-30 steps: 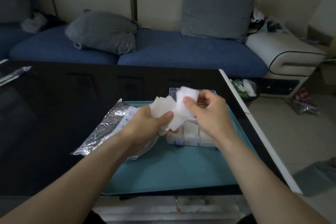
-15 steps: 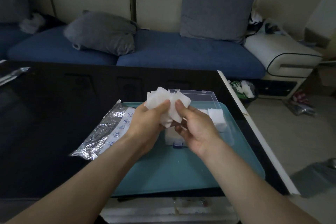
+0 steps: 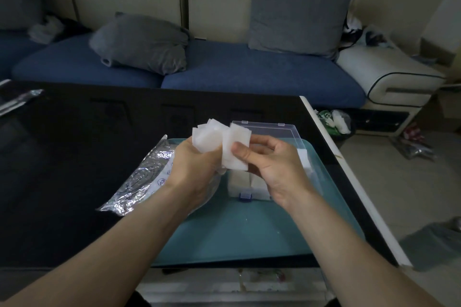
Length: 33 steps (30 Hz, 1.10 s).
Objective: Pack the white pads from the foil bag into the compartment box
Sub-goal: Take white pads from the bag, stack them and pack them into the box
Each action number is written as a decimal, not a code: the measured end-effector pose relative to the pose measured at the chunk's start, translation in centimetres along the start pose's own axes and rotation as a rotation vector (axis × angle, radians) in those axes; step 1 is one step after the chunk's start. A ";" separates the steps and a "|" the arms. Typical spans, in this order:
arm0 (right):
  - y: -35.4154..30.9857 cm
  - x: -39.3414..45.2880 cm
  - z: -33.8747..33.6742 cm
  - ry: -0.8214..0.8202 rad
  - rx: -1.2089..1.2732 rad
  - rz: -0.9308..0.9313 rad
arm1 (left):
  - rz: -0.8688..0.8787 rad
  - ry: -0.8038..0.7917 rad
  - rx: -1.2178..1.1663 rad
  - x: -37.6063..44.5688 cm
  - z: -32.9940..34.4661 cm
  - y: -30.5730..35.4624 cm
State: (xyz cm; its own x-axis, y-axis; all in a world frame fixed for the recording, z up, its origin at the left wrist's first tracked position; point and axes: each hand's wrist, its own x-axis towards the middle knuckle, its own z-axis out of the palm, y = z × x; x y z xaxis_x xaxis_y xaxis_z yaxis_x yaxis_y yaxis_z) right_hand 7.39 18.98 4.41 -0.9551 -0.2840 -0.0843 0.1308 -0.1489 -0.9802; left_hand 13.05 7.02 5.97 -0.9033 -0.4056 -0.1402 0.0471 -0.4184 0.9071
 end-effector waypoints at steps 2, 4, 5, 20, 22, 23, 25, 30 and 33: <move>0.6 0.1 0.2 0.046 -0.079 -0.030 | -0.051 0.015 -0.012 0.3 0.1 0.0; 0.9 0.4 0.0 0.092 -0.156 -0.069 | -0.122 -0.010 -0.061 0.6 0.0 0.3; 1.0 0.5 -0.2 0.120 -0.207 -0.098 | -0.141 -0.034 -0.068 0.6 0.0 0.5; -0.8 -0.2 -0.6 -0.081 0.100 0.135 | 0.073 0.086 -0.023 0.3 0.1 -0.1; -0.3 -0.2 -0.4 -0.065 -0.014 0.095 | 0.091 0.084 0.000 0.3 0.3 -0.3; -0.2 -0.1 -0.6 -0.053 -0.129 0.039 | 0.102 0.073 0.034 0.2 0.4 -0.2; -0.6 0.1 -1.2 -0.051 -0.358 -0.085 | 0.122 0.042 0.101 0.2 0.1 0.1; -1.3 0.2 -2.5 -0.181 -0.401 -0.094 | 0.103 -0.046 0.323 1.4 -1.9 0.6; -1.7 0.4 -2.5 -0.106 -0.058 0.018 | 0.023 -0.109 0.199 1.6 -2.0 1.0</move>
State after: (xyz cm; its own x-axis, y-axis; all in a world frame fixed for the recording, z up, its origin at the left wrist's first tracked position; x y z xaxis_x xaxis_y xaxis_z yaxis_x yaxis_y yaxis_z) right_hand 6.11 21.52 5.55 -0.9190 -0.3849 -0.0856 0.1290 -0.0882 -0.9877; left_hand 12.48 4.34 5.91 -0.9443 -0.3179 -0.0848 -0.0073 -0.2376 0.9713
